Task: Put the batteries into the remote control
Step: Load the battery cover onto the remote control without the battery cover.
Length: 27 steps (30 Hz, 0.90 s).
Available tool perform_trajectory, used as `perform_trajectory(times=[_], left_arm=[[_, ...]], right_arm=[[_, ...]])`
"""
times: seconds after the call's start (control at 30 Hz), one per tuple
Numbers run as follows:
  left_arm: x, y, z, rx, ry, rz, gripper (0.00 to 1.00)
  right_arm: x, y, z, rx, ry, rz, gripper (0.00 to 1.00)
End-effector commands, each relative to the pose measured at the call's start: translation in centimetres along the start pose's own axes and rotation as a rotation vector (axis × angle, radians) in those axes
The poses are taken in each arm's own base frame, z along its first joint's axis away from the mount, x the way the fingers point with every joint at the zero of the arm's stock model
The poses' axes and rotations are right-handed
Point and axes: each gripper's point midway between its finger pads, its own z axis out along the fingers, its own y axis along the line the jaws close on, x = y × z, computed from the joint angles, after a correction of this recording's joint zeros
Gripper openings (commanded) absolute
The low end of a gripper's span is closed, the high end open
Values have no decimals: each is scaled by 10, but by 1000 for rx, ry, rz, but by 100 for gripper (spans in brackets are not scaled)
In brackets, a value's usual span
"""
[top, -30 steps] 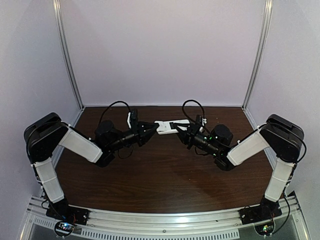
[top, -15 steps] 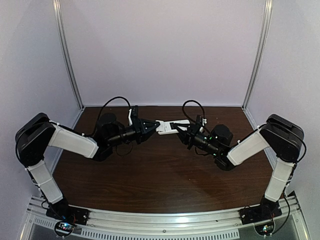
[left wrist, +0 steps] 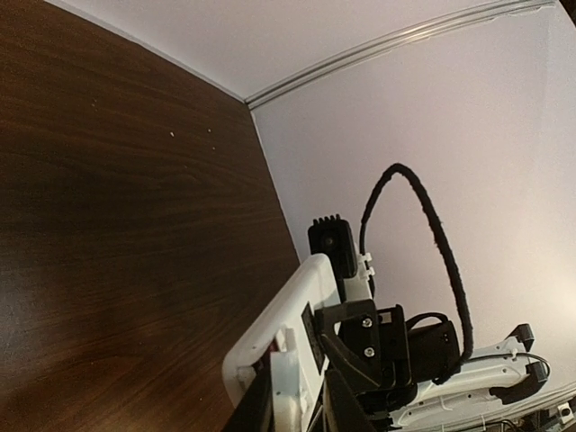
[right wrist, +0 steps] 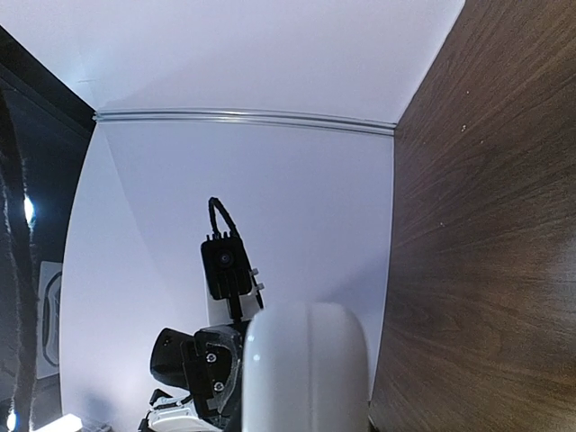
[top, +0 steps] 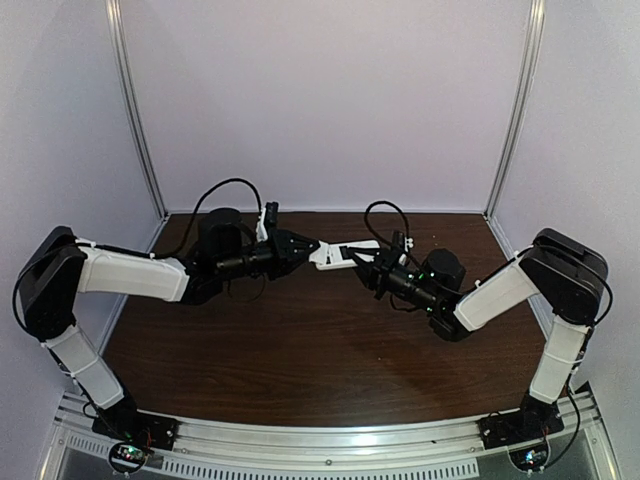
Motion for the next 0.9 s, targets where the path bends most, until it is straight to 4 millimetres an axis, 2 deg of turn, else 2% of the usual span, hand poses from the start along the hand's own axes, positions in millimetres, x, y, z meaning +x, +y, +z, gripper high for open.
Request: perform_trajectory(times=[0.0,0.43,0.7,0.87], left_arm=[[3,16,-1,-110,16,34,22],[5,26,-5,-189,15,35,22],[3,11,-2,-138,9,72,16],[9,9,3,-130,31,78,17]], right_arm=[[3,116,-26,-445,-5,-107,0],[2,121,-27,-455,-10,-122,0],[2,113,-25,-438,-12,-118,0],[2,113,-25,-438,-14,-123,0]])
